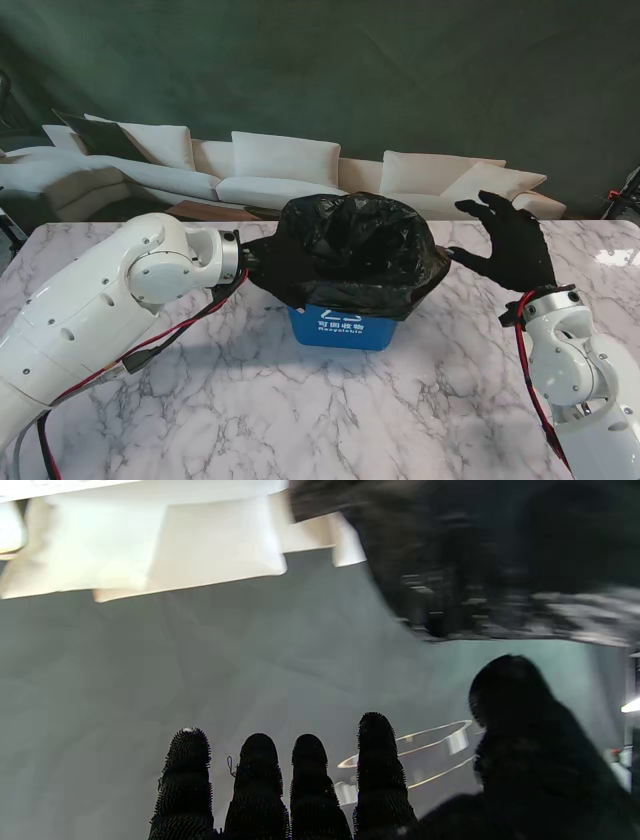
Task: Fit the garbage bag over the bin
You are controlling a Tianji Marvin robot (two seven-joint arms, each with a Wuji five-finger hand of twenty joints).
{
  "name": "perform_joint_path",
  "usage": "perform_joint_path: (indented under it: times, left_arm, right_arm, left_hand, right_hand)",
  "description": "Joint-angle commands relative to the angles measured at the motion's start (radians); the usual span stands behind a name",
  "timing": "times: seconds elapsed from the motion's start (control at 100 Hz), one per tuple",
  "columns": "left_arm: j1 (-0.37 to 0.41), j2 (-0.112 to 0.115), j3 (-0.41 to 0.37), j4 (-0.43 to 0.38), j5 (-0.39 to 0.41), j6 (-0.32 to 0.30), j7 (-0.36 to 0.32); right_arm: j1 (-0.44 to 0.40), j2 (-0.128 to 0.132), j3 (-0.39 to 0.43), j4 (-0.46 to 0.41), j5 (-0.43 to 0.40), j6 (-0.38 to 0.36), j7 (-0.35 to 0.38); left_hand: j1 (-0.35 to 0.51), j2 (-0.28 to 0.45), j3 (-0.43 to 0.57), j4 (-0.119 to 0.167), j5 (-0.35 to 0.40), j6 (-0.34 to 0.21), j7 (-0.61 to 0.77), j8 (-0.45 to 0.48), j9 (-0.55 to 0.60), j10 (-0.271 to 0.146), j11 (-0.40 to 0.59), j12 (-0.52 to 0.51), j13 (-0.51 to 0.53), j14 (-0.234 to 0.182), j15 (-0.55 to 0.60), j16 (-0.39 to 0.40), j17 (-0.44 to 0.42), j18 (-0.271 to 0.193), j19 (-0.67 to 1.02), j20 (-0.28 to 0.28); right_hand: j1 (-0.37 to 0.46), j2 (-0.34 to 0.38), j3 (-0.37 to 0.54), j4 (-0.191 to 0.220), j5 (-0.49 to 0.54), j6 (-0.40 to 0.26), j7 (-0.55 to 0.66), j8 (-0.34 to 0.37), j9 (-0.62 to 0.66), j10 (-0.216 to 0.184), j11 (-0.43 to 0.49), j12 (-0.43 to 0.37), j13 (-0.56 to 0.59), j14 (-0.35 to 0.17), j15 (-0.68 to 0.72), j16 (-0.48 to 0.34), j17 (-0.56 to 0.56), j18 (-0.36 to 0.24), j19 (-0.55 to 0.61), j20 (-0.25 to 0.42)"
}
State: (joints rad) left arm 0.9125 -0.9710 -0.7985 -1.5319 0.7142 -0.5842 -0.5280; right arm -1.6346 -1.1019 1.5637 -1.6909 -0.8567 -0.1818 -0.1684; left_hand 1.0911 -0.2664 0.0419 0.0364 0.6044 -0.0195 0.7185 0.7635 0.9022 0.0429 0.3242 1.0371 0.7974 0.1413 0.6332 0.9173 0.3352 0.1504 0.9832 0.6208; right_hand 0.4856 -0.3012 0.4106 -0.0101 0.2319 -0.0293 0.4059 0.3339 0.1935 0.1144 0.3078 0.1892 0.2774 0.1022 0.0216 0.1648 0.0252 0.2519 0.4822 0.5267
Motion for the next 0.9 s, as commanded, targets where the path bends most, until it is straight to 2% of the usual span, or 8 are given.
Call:
perform_joint_path:
  times: [0.0,0.42,0.5,0.57,0.63,0.7,0.78,0.89]
  left_arm:
    - [0.019,-0.001,0.01,0.018,0.01,-0.006,-0.022]
    - [0.017,0.001,0.014,0.016,0.004,-0.005,-0.032]
    - [0.016,0.002,0.017,0.016,0.003,-0.005,-0.034]
    - [0.014,0.002,0.019,0.016,0.002,-0.005,-0.036]
    - [0.013,0.002,0.021,0.015,0.001,-0.005,-0.036]
    - [0.012,0.002,0.022,0.015,0.001,-0.004,-0.036]
    - [0.011,0.001,0.023,0.014,0.002,-0.002,-0.036]
    - [0.011,0.001,0.026,0.014,0.003,-0.001,-0.036]
  right_arm:
    - [-0.017,0.009,-0.008,-0.052,-0.019,-0.022,0.047]
    - [-0.113,0.039,0.011,-0.229,-0.026,-0.16,0.25]
    - [-0.137,0.042,0.038,-0.252,-0.049,-0.184,0.258]
    - [-0.155,0.044,0.066,-0.266,-0.082,-0.199,0.26]
    - [-0.168,0.046,0.086,-0.274,-0.096,-0.21,0.27]
    - [-0.178,0.046,0.098,-0.279,-0.087,-0.221,0.275]
    - [-0.183,0.043,0.101,-0.283,-0.08,-0.248,0.257]
    - [-0.188,0.042,0.087,-0.302,-0.087,-0.283,0.233]
  left_hand:
    - [0.138,0.047,0.077,0.03,0.042,-0.075,0.023,0.009,0.02,-0.006,0.008,0.005,-0.005,0.006,0.019,-0.001,-0.002,0.018,0.021,0.022]
    - [0.138,0.046,0.077,0.031,0.043,-0.074,0.022,0.008,0.021,-0.006,0.005,0.007,-0.004,0.006,0.02,-0.001,-0.001,0.017,0.021,0.023]
    - [0.138,0.046,0.077,0.031,0.042,-0.075,0.022,0.008,0.022,-0.005,0.004,0.008,-0.004,0.006,0.02,-0.001,-0.001,0.018,0.021,0.023]
    - [0.137,0.046,0.078,0.031,0.041,-0.075,0.021,0.008,0.022,-0.005,0.004,0.008,-0.003,0.005,0.02,-0.002,-0.001,0.017,0.021,0.023]
    - [0.137,0.046,0.077,0.031,0.041,-0.075,0.022,0.008,0.022,-0.006,0.004,0.008,-0.003,0.006,0.02,-0.002,-0.001,0.016,0.021,0.024]
    - [0.137,0.046,0.077,0.031,0.043,-0.076,0.022,0.009,0.023,-0.006,0.004,0.008,-0.003,0.006,0.02,-0.002,0.0,0.016,0.021,0.024]
    - [0.137,0.046,0.077,0.031,0.042,-0.074,0.022,0.008,0.023,-0.005,0.004,0.009,-0.003,0.006,0.02,-0.002,0.0,0.016,0.021,0.024]
    - [0.137,0.046,0.078,0.032,0.041,-0.074,0.02,0.008,0.023,-0.005,0.004,0.009,-0.002,0.005,0.02,-0.002,0.0,0.017,0.02,0.024]
  right_hand:
    - [-0.045,-0.055,0.041,-0.021,0.008,-0.041,0.019,-0.028,-0.019,0.014,0.019,0.005,0.017,0.012,0.008,0.012,-0.022,0.007,0.046,-0.048]
    - [-0.14,-0.114,0.109,-0.044,0.038,0.103,-0.019,0.011,-0.002,0.03,0.012,0.001,0.005,0.029,-0.009,-0.003,-0.062,0.022,0.047,-0.164]
    - [-0.091,-0.125,0.116,-0.039,0.038,0.091,-0.061,0.019,0.01,0.03,-0.001,-0.004,0.016,0.033,-0.009,-0.008,-0.043,0.026,0.047,-0.182]
    - [0.053,-0.153,0.079,-0.019,0.008,0.054,-0.105,0.036,0.014,0.025,-0.008,-0.004,0.029,0.034,-0.006,-0.014,-0.025,0.027,0.062,-0.203]
    - [0.098,-0.168,0.087,-0.007,-0.021,0.04,-0.121,0.036,0.009,0.02,-0.013,-0.006,0.025,0.04,-0.007,-0.015,-0.029,0.03,0.062,-0.208]
    - [0.071,-0.184,0.15,0.021,-0.042,0.026,-0.139,0.038,0.009,0.016,-0.03,-0.014,0.017,0.039,-0.007,-0.016,-0.038,0.037,0.063,-0.219]
    - [-0.035,-0.172,0.156,-0.013,-0.043,0.012,-0.138,0.045,0.013,0.009,-0.036,-0.016,0.009,0.026,-0.01,-0.017,-0.047,0.031,0.059,-0.225]
    - [-0.029,-0.14,0.132,-0.033,-0.021,0.027,-0.129,0.051,0.025,0.009,-0.035,-0.015,0.017,0.022,-0.01,-0.018,-0.042,0.029,0.049,-0.23]
